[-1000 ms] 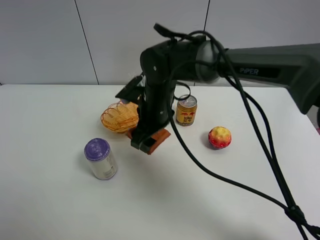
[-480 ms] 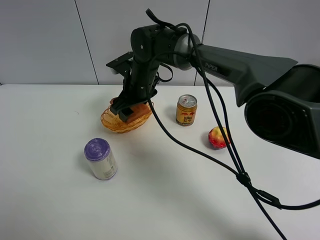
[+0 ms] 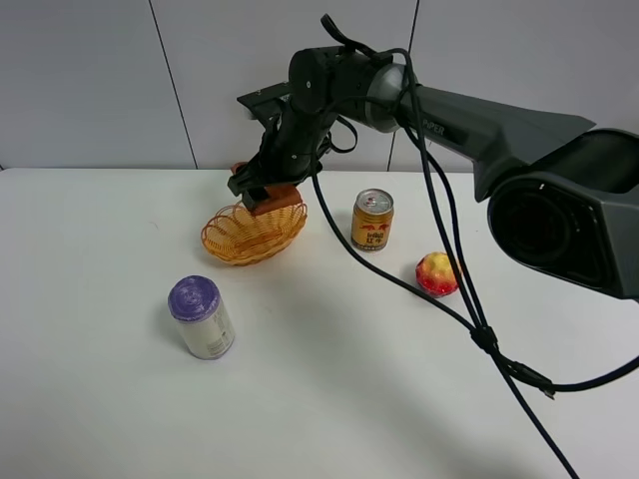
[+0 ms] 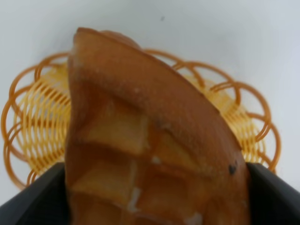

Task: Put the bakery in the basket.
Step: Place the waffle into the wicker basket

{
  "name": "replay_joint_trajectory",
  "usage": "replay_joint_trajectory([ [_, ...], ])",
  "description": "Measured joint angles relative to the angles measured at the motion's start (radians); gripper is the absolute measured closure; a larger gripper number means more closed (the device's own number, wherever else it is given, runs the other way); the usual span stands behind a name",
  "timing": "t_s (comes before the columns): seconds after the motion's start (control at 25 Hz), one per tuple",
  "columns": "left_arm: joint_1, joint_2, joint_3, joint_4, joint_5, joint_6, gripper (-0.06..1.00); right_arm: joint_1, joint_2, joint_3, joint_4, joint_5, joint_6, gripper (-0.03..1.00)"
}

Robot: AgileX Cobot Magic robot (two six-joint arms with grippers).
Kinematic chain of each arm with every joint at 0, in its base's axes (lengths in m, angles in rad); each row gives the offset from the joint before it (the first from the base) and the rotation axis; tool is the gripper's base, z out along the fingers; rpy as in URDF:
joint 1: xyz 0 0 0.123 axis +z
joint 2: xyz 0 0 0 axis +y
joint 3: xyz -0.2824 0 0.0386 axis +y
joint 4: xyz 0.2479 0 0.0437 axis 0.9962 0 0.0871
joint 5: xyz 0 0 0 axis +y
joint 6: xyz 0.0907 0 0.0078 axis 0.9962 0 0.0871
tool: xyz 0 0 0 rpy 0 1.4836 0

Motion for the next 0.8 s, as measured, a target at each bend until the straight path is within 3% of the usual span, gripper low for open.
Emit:
replay_joint_trajectory([
  [0.8,0.0,0.0,0.0,0.0,0.0,0.0,-0.05,0.004,0.064,0.0,0.07,-0.1,0.007,0.22],
])
